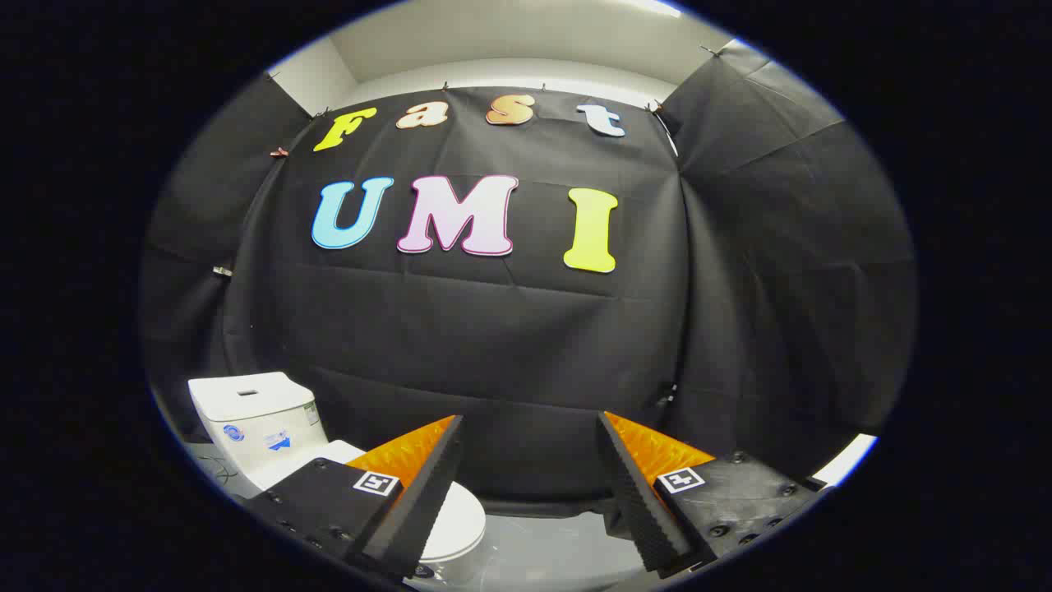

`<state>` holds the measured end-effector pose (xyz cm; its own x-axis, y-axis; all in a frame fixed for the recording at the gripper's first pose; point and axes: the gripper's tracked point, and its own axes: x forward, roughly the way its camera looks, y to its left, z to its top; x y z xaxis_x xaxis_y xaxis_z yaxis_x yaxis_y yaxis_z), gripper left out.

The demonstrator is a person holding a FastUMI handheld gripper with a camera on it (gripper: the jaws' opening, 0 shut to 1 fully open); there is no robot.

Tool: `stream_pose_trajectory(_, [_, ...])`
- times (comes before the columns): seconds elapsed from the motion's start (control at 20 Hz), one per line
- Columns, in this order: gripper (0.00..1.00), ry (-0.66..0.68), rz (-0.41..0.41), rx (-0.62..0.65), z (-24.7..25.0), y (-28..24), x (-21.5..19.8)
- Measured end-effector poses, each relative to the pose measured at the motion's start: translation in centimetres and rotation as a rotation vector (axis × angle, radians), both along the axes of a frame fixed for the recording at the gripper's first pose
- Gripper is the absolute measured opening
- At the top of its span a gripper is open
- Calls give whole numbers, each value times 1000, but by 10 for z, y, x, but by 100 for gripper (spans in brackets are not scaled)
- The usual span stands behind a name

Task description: Open the toilet lid.

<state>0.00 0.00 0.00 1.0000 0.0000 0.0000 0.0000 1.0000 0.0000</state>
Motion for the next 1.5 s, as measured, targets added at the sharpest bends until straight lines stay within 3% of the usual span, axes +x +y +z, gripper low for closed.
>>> stream_pose_trajectory(0.9, [98,27,-5,17,-7,-7,4])
stream_pose_trajectory(1.2, [98,33,23,4,-9,1,3])
stream_pose_trajectory(1.5, [98,100,59,79,-28,5,8])
